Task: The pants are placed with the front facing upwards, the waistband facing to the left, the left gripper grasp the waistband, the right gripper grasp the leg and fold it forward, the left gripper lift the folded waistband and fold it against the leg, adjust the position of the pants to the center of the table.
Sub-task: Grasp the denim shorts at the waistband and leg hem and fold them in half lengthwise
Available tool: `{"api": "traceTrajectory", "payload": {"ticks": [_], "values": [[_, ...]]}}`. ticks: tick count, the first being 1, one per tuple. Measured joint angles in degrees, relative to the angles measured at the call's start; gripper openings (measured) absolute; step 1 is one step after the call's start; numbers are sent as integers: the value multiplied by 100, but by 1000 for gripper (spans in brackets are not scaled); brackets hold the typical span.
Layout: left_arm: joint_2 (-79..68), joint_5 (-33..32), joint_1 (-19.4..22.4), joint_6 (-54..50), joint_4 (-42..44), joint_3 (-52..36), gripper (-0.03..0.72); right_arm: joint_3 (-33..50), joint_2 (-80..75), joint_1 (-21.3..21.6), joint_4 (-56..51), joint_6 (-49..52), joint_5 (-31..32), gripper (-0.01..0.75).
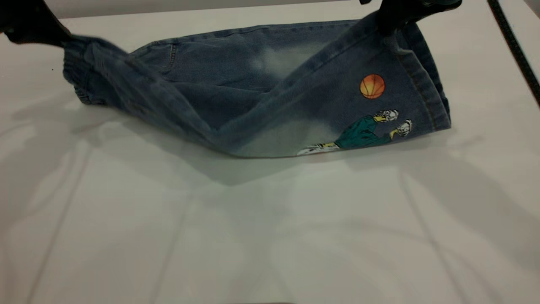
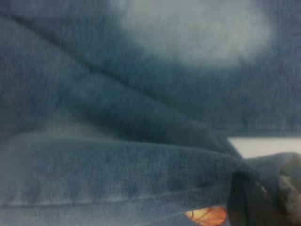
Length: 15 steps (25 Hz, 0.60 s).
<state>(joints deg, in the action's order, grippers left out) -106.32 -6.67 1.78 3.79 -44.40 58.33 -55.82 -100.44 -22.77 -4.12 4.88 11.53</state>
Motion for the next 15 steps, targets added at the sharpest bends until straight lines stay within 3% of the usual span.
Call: {"api": "traceTrajectory", "payload": {"ticks": [9, 15], "values": [[0, 1167, -189, -178, -1307, 0, 36, 0, -512, 11, -62, 1, -993, 34], [0, 1534, -253, -932, -1404, 142, 36, 0, -591, 17, -182, 6, -1399, 34]]}}
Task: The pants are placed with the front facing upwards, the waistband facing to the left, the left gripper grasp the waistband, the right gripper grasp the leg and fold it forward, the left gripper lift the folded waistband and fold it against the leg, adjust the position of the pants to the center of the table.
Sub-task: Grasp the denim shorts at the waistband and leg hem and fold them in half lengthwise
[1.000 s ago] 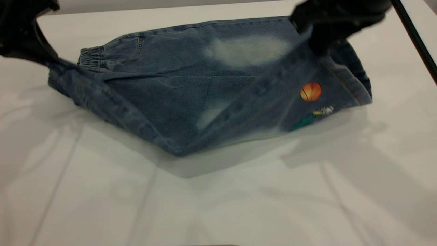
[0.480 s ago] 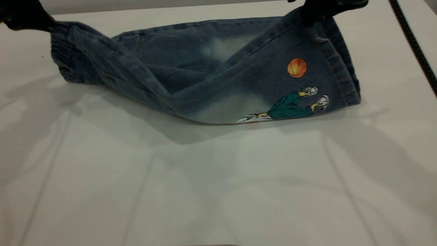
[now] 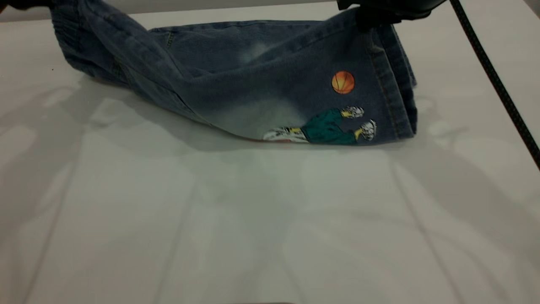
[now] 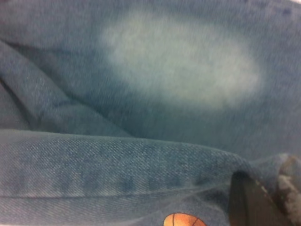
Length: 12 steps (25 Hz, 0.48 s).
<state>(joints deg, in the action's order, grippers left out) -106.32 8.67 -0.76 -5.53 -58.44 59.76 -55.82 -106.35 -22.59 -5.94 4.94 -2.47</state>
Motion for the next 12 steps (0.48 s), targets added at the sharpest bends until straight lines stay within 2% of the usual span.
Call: {"api": "traceTrajectory", "payload": {"ticks": [4, 12], "values": [[0, 17, -9, -244, -19, 197, 36, -30, -5, 68, -48, 0, -283, 34], [-249, 156, -16, -1063, -23, 466, 36, -303, -77, 499, -273, 13, -636, 34]]}}
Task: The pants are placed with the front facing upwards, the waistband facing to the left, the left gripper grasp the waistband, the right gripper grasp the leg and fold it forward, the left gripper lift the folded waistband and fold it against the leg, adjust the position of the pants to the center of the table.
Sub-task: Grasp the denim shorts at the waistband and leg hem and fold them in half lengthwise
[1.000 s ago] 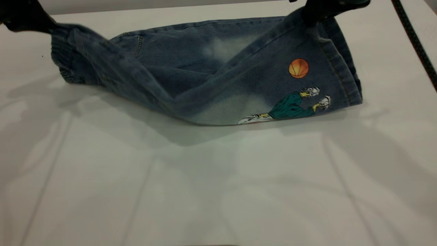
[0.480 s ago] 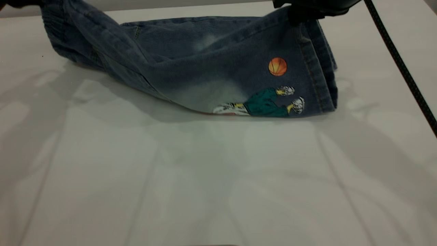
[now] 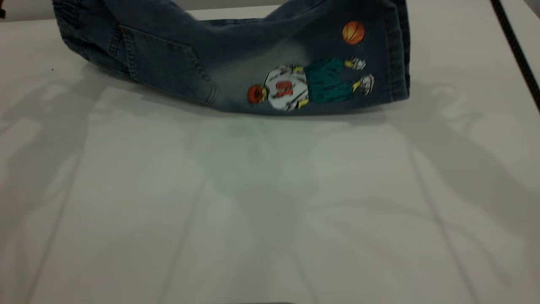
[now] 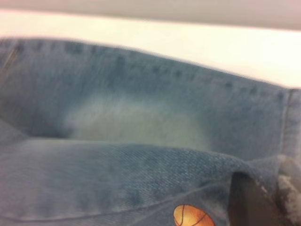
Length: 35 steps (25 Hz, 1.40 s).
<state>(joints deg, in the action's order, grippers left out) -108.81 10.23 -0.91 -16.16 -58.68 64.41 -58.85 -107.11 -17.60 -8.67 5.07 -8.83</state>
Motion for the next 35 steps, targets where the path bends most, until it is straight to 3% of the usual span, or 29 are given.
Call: {"api": "traceTrajectory", "payload": {"ticks": [13, 23, 30, 35], "values": [[-1013, 418, 0, -818, -19, 818, 36, -928, -1259, 64, -91, 37, -471, 34], [-1762, 988, -5, -1009, 9, 1354, 36, -966, -1725, 93, -106, -32, -1870, 34], [-2017, 1219, -5, -1163, 1118, 1436, 36, -965, -2123, 115, -106, -57, -2318, 45], [-2101, 1345, -5, -1698, 1863, 1436, 48, -972, -2145, 115, -106, -34, -2308, 155]]}}
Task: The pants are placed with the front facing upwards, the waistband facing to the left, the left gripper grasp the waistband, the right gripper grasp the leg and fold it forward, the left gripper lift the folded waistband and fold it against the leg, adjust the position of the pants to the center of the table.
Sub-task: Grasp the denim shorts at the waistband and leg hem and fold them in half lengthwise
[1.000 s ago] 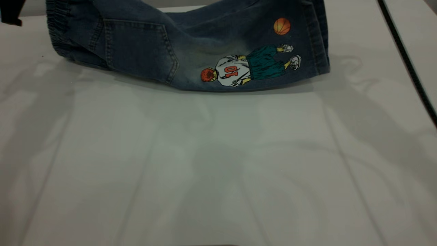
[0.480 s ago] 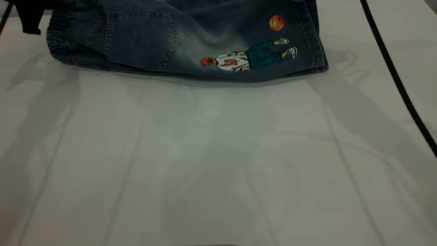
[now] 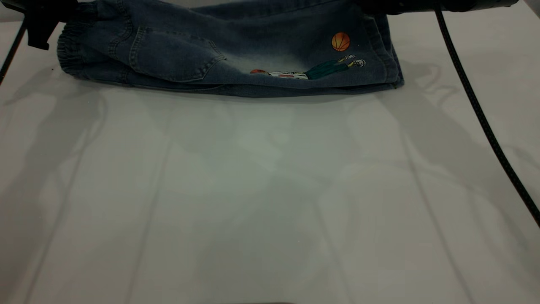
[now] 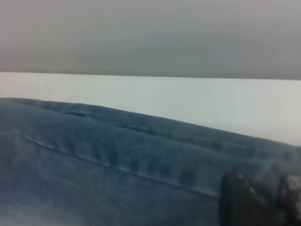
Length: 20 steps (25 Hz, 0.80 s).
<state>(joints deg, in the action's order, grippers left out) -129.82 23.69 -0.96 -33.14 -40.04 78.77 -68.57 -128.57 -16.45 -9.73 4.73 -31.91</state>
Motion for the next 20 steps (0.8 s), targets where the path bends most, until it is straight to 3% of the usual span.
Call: {"api": "traceTrajectory", "payload": {"ticks": [5, 9, 14, 20], "values": [[-10, 62, 0, -163, 377, 0, 124, -2, 0, 7, -2, 16, 33, 372], [-10, 82, 0, -175, 512, 2, 253, -2, 0, 7, -2, 21, 252, 498], [-10, 82, 0, -186, 1042, 2, 401, -2, 0, 7, -2, 21, 500, 531], [37, 16, 0, -191, 3141, 2, 428, -2, 14, 7, 10, 21, 732, 531]]}}
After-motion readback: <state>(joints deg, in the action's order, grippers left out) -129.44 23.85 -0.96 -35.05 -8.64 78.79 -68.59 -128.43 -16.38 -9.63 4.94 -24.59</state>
